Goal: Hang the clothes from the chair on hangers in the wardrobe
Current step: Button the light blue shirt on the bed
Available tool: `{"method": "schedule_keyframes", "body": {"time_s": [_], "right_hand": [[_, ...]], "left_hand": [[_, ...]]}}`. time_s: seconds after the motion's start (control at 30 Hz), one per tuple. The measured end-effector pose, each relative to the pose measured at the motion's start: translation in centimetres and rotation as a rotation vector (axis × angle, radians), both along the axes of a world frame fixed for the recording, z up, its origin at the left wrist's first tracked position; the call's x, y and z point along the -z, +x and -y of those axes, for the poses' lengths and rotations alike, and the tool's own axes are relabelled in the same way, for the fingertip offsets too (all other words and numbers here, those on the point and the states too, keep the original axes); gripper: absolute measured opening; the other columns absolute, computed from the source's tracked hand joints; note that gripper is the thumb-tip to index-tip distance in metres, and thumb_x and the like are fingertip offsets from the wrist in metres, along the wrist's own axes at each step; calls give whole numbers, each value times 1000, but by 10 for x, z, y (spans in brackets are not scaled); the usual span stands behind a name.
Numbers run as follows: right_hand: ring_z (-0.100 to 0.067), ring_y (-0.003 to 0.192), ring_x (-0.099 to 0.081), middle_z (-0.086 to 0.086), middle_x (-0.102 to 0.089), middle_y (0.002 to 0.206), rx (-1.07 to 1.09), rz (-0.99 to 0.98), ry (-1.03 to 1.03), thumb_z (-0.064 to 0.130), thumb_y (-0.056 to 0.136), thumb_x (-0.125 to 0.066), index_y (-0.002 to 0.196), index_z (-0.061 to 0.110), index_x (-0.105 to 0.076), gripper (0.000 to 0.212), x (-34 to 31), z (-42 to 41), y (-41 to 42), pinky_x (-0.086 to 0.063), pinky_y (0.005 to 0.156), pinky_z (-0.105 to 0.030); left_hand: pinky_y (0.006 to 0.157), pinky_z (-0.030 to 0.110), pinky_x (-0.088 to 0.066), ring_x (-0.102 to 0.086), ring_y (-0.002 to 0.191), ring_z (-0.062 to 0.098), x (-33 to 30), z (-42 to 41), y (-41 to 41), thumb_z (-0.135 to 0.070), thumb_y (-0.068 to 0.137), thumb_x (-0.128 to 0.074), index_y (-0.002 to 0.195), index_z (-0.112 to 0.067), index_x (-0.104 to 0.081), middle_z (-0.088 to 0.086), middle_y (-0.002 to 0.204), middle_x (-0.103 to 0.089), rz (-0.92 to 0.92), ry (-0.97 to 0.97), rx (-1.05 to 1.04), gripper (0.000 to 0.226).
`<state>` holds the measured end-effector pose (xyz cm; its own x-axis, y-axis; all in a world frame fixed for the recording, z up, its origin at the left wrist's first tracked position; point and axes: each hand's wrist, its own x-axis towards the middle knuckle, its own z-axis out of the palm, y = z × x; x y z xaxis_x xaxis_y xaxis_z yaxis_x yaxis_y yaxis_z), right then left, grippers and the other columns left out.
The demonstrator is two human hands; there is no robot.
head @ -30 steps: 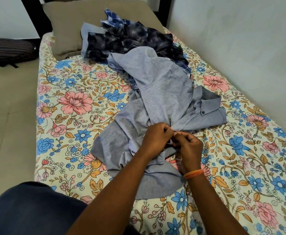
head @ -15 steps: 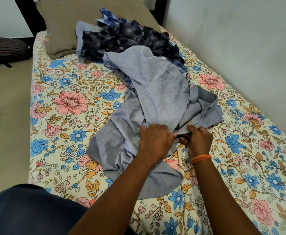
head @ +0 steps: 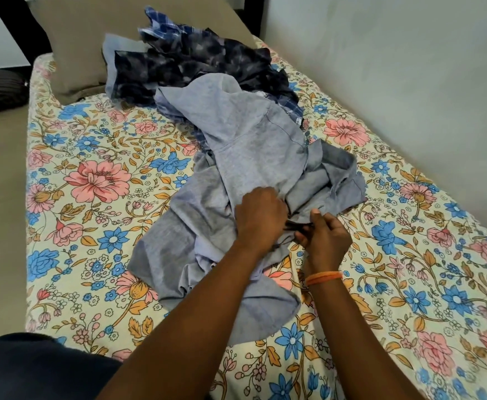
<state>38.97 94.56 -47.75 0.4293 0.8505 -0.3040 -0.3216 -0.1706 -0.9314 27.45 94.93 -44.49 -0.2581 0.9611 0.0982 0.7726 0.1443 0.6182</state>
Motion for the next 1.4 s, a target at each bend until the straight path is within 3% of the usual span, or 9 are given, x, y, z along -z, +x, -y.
{"method": "schedule_keyframes", "body": {"time_s": [0.1, 0.23, 0.43, 0.57, 0.67, 0.8, 1.03, 1.23, 1.4], "right_hand": [[-15, 58, -56, -3, -59, 64, 17, 29, 27, 14, 93, -68, 80, 15, -65, 13, 1, -1, -1, -54, 51, -29], [-15, 51, -50, -1, -58, 60, 0, 166, 99, 14, 89, -70, 75, 17, -64, 16, 2, 3, -10, -45, 50, -28], [-14, 71, -62, -2, -71, 80, 0, 288, 155, 18, 89, -72, 96, 16, -66, 9, 11, 14, -25, -55, 69, -34], [-6, 71, -60, -2, -69, 84, 13, 367, 209, 17, 93, -67, 100, 5, -68, 14, 14, 13, -25, -51, 65, -19], [-1, 69, -57, 1, -67, 82, 28, 375, 218, 17, 95, -65, 97, 5, -67, 12, 16, 10, -24, -50, 66, -19], [5, 64, -52, 10, -62, 76, 41, 377, 234, 15, 96, -63, 93, 8, -66, 8, 16, 8, -26, -47, 62, -16], [6, 60, -50, 8, -61, 75, 40, 397, 230, 15, 96, -63, 92, 7, -66, 10, 17, 6, -28, -42, 58, -12], [-11, 68, -55, 0, -65, 78, 25, 345, 193, 19, 96, -64, 87, 15, -65, 9, 17, 5, -24, -49, 63, -31], [2, 61, -52, 1, -64, 72, 28, 439, 254, 13, 90, -70, 86, 4, -69, 10, 8, 9, -20, -42, 58, -11]], "left_hand": [[53, 28, -48, -59, 51, 14, -10, 0, -17, -13, 86, -58, 60, -10, -67, 0, 54, -64, 663, -140, -99, 28], [59, 28, -42, -54, 52, 17, -12, 10, -40, -17, 88, -55, 62, -11, -64, 3, 54, -61, 963, -309, -155, 28], [56, 32, -39, -46, 52, 18, 9, 26, -34, -31, 96, -51, 58, -13, -48, 4, 55, -47, 381, -46, -83, 42], [66, 40, -48, -62, 75, 30, 15, 23, -29, -60, 91, -46, 88, -10, -63, 10, 87, -64, -387, 93, -52, 53], [62, 40, -46, -59, 77, 31, 11, 9, -23, -40, 78, -76, 98, -12, -61, 9, 93, -60, -673, 248, -7, 38], [64, 39, -41, -56, 83, 28, 4, -9, -15, -12, 78, -62, 87, -15, -63, 6, 88, -58, -837, 462, 270, 9], [67, 41, -47, -57, 90, 30, -9, -19, -13, -25, 77, -76, 71, -13, -71, 7, 87, -64, -797, 189, 269, 14], [59, 36, -35, -56, 102, 30, -20, -28, -6, -5, 85, -63, 86, -8, -69, 9, 98, -63, -758, 160, 331, 7], [64, 35, -52, -67, 78, 19, -11, -15, -18, -25, 92, -62, 87, -18, -76, 1, 81, -73, -70, 193, 253, 16]]}}
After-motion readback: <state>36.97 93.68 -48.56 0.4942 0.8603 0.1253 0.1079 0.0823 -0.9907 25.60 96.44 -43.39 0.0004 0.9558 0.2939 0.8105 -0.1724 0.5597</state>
